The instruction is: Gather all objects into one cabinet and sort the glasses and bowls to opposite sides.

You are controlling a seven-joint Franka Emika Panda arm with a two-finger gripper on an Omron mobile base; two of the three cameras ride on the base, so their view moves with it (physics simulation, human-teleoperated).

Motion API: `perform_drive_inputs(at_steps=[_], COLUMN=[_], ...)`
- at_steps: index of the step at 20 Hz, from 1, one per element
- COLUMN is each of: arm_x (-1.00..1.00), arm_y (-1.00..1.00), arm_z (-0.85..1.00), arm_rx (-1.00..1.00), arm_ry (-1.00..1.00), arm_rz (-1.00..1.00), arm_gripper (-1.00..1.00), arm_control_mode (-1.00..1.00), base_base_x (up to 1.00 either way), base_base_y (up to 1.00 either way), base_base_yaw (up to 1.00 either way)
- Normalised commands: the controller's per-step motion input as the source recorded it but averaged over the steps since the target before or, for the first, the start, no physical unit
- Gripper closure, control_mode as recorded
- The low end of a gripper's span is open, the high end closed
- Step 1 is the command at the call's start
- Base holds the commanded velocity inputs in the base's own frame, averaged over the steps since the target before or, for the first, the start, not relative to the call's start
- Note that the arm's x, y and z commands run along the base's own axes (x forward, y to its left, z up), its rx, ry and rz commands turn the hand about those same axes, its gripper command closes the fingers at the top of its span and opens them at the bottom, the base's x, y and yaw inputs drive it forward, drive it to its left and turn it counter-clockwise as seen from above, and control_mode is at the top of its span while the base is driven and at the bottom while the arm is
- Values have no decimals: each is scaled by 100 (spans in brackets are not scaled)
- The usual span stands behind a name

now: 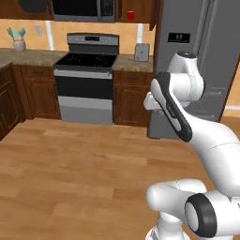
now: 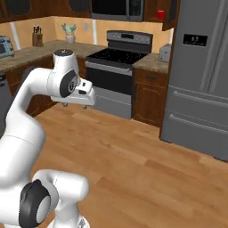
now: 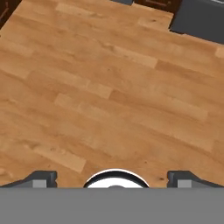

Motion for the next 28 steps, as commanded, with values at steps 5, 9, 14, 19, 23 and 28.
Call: perform_drive_inputs(at_steps=[5,9,14,19,23,28], arm_x=[0,0,0,0,0,0], arm_y=[0,0,0,0,0,0], arm_z=[0,0,0,0,0,0], arm_rx=[0,0,0,0,0,0], arm_ry=[0,0,0,0,0,0], arm_rz=[0,0,0,0,0,0], arm_gripper=[-100,-100,-100,-100,-100,-100], arm_control_mode=[100,100,100,100,100,100], base_base_x=[100,100,100,100,100,100], base_base_y=[45,26,50,57,12,6], base_base_yaw=[7,-15,-31,-35,-23,-19])
